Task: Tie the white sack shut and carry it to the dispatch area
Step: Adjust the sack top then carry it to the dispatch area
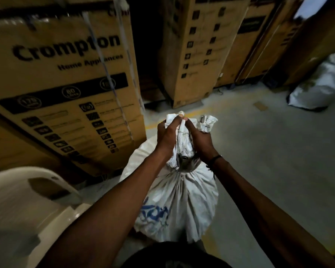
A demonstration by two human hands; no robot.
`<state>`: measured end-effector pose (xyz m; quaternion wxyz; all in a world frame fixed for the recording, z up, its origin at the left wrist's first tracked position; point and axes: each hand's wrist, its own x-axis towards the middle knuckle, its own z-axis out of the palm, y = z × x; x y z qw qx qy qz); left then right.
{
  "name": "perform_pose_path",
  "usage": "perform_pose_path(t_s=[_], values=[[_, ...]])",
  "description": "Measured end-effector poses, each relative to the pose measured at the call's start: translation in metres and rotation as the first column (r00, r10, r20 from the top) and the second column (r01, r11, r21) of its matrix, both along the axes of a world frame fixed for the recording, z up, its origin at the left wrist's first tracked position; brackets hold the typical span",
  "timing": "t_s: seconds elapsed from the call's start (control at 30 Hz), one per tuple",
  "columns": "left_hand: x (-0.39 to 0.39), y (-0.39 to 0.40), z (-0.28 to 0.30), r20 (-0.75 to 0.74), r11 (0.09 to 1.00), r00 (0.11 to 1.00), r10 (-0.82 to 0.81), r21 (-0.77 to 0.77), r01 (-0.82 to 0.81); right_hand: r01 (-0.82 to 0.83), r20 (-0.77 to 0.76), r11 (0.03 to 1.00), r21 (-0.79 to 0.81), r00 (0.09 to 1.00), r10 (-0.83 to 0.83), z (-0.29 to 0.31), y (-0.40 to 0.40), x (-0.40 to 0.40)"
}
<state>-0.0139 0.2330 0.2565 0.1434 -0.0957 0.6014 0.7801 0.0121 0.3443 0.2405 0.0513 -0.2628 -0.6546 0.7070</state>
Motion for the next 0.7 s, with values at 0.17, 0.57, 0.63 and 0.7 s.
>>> perform_pose_path(t_s=[0.17,0.57,0.63,0.7], values=[[-0.015,0.012,0.059,-0.221,0.995,0.975,-0.024,0.092,0.045,0.065,-0.214,0.997,0.031,0.975,-0.057,0.073,0.005,0.005],[-0.024,0.111,0.23,-0.453,0.895,0.87,-0.195,0.279,0.347,0.234,-0.569,0.969,0.083,0.81,-0.146,0.247,0.08,0.029],[-0.017,0.132,0.26,-0.511,0.88,0.835,-0.205,0.277,0.385,0.281,-0.616,0.957,0.07,0.767,-0.18,0.272,0.1,0.034],[-0.013,0.156,0.286,-0.552,0.856,0.805,-0.216,0.29,0.428,0.322,-0.656,0.944,0.078,0.729,-0.195,0.295,0.122,0.038]])
